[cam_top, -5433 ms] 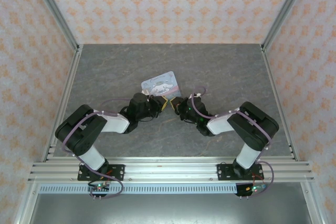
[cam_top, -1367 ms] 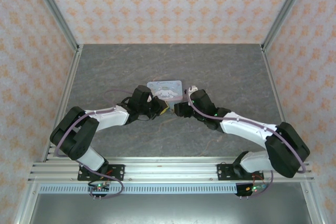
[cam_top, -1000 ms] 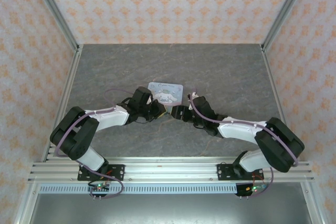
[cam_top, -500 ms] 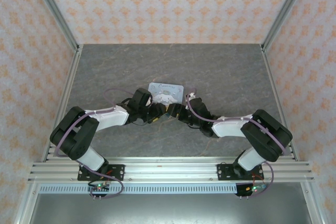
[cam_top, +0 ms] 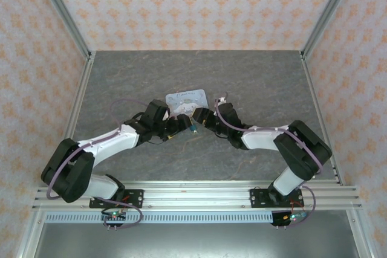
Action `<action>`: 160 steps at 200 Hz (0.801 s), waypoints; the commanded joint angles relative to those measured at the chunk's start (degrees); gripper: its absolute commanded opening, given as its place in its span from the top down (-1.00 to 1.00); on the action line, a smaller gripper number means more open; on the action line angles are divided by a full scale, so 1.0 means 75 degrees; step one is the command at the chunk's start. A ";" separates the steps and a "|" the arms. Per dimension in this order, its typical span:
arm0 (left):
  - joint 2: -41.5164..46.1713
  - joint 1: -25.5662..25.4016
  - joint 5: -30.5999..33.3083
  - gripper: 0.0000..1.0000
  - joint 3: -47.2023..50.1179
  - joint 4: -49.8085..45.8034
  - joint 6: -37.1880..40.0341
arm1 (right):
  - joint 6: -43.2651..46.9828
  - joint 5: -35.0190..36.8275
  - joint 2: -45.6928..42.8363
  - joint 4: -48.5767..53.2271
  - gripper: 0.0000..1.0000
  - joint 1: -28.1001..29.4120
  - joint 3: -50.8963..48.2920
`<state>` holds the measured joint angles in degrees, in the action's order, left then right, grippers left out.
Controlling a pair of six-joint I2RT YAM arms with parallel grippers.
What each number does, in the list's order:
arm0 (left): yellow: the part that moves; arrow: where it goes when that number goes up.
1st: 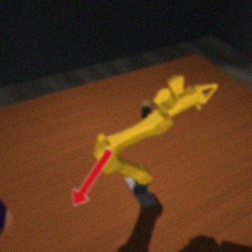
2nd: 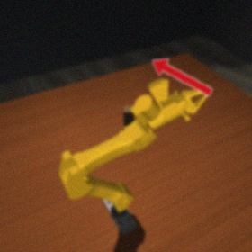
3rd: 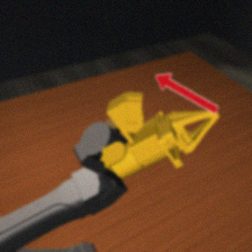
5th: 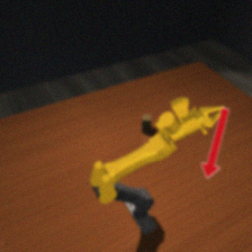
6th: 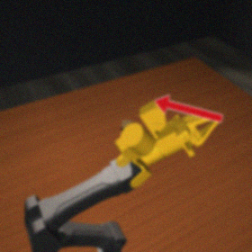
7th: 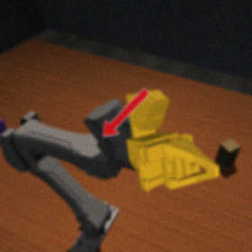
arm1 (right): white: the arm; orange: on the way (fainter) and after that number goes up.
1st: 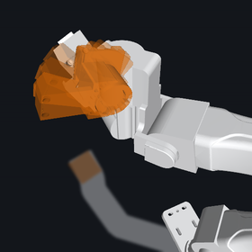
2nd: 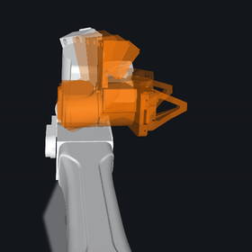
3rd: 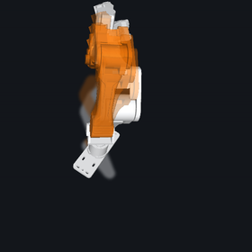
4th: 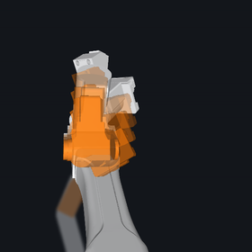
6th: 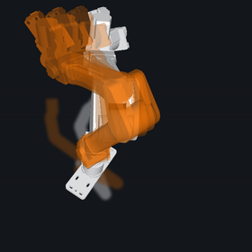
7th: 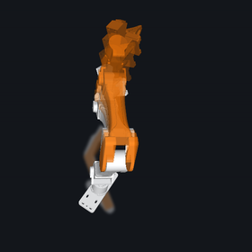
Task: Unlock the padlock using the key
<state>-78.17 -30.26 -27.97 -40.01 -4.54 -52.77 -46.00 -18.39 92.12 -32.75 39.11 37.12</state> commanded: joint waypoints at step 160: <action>0.0401 0.0211 0.0960 -0.93 -0.0889 -0.1528 0.0866 | 0.1261 0.2576 -0.1299 0.4672 -0.98 -0.0223 0.0489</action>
<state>-76.01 -29.47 -22.96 -44.71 -13.56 -48.40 -34.65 -12.82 82.65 -9.06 37.67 37.41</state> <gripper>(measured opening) 0.966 0.991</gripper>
